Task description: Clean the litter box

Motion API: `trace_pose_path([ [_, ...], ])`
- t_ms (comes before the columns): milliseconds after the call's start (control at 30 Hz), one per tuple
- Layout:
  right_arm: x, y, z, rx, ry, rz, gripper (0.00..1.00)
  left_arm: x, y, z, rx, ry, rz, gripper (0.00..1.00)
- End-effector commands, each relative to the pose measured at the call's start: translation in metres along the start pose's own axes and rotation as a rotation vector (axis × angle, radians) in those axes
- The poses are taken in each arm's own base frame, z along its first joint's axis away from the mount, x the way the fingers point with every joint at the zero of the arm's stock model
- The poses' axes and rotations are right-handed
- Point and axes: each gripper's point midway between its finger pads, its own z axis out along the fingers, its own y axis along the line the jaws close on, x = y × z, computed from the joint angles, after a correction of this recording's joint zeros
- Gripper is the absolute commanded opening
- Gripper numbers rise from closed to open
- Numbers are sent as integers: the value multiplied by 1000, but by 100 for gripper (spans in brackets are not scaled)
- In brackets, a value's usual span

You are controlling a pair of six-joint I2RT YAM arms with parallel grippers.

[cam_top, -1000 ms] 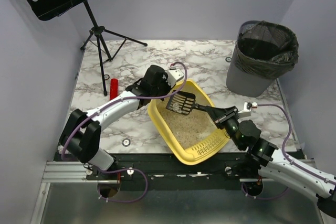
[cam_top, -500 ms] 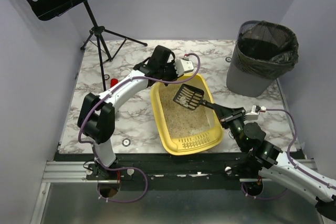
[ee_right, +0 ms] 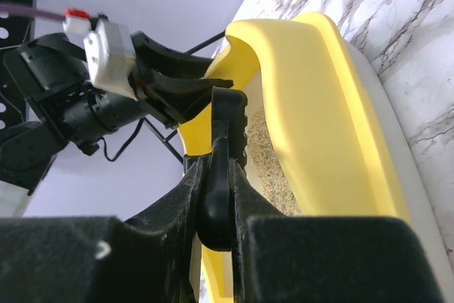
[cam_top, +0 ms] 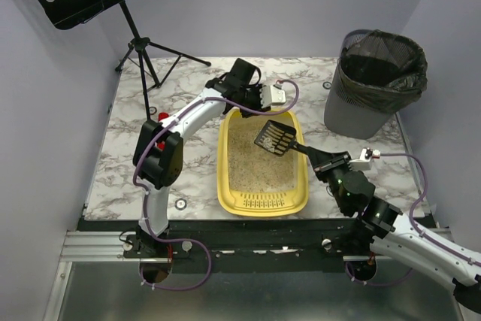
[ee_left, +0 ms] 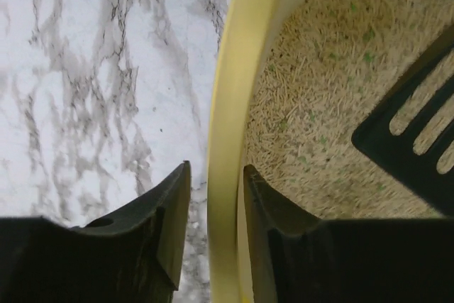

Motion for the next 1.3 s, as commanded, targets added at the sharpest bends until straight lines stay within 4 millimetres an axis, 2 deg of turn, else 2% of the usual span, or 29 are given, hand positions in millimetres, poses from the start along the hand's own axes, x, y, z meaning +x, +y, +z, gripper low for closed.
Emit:
trace_pose_path([
  [0,-19,7,3,16,-91,-14,0,-33,15,-1,-6,-97,-8,55],
  [33,-20,6,3,20,-95,-16,0,-38,20,-2,-17,-109,-18,62],
  [67,-19,6,3,20,-94,-16,1,-40,20,-3,-20,-116,-52,82],
  [133,-17,5,3,19,-86,-13,0,-46,28,-8,-67,-136,-70,89],
  [167,-16,6,3,17,-78,-10,0,-48,30,-10,-87,-141,-100,97],
  [267,-13,5,3,15,-66,-3,0,-62,41,-27,-156,-177,-128,99],
  [367,-13,3,3,17,-65,-2,0,-78,49,-53,-238,-229,-192,99],
  [400,-12,3,2,12,-60,4,0,-87,53,-70,-283,-256,-209,99],
  [467,-11,5,1,3,-49,13,0,-92,58,-82,-344,-287,-305,99],
  [500,-11,6,0,-1,-48,16,1,-94,65,-99,-415,-291,-341,99],
  [533,-10,7,0,-5,-42,15,1,-94,68,-106,-449,-309,-430,99],
  [600,-9,11,-1,-16,-28,-1,0,-86,78,-128,-575,-294,-541,99],
  [667,-5,13,-1,-23,-3,-7,0,-69,77,-135,-655,-281,-707,99],
  [700,-3,15,-2,-28,6,-16,0,-58,80,-149,-737,-268,-772,99],
  [733,-1,16,-3,-35,22,-30,0,-39,68,-142,-747,-218,-824,99],
  [767,3,19,-4,-47,49,-45,0,-30,62,-143,-766,-217,-901,99],
  [800,9,17,-5,-48,72,-38,0,-25,57,-152,-796,-215,-930,99],
  [833,10,26,-4,-79,76,64,0,-1,42,-144,-812,-157,-970,99],
  [867,18,20,1,-84,81,46,0,6,35,-145,-820,-146,-992,99],
  [900,15,30,2,-107,69,43,0,7,28,-152,-825,-165,-1027,99],
  [933,12,28,2,-92,61,-18,0,23,15,-147,-819,-121,-1046,99],
  [967,3,29,2,-77,29,-66,0,27,8,-149,-821,-116,-1063,99],
  [1000,-17,48,-5,-97,-10,-72,0,25,3,-160,-831,-144,-1083,99],
  [1033,-20,34,-8,-37,-11,-77,0,35,-8,-157,-827,-123,-1087,99],
  [1067,-25,36,-9,-45,-33,-47,0,39,-12,-161,-837,-125,-1091,99],
  [1100,-22,33,-10,-65,-27,-34,0,36,-14,-174,-857,-156,-1097,99],
  [1133,-22,46,-9,-128,-33,2,0,42,-21,-173,-863,-155,-1118,99],
  [1167,-11,48,-9,-154,11,3,0,43,-24,-176,-861,-167,-1126,99],
  [1267,-5,38,-3,-91,22,-57,0,46,-37,-176,-837,-188,-1150,99],
])
